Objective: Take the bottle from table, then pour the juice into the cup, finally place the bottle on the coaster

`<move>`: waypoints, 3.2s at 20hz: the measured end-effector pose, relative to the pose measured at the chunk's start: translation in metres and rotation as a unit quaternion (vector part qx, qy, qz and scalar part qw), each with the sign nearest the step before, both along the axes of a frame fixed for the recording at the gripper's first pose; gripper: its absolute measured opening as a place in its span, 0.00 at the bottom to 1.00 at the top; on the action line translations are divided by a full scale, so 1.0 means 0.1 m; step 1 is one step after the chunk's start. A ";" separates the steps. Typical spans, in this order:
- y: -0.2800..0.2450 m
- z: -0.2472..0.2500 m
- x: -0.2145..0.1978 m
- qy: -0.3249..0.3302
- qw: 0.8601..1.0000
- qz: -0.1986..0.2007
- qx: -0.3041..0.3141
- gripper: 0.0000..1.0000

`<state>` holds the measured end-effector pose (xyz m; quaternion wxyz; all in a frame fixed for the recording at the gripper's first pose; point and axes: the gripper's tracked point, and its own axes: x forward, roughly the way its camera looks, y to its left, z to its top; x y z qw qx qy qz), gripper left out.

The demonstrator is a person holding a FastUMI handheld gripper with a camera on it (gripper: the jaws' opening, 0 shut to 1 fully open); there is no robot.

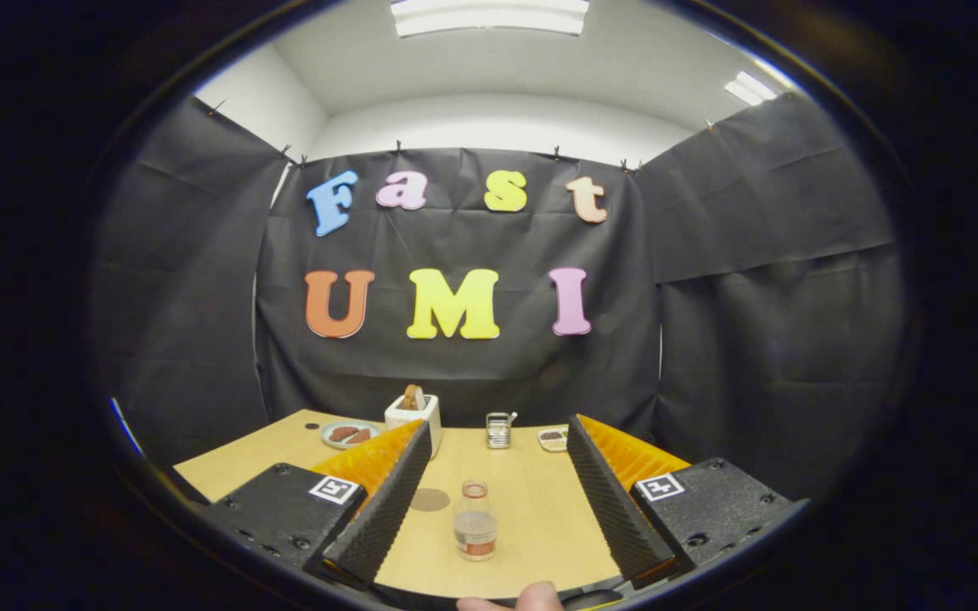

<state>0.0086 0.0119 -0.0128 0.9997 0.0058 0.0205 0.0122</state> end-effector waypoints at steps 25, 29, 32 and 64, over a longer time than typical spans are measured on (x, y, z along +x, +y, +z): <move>0.10 -1.26 0.26 0.076 0.994 0.010 -0.072 1.00; 0.15 -1.71 0.36 0.110 0.992 0.017 -0.062 1.00; 0.21 -2.03 0.45 0.142 0.988 0.027 -0.055 1.00; 0.45 -2.54 1.13 0.210 0.976 0.029 -0.053 0.76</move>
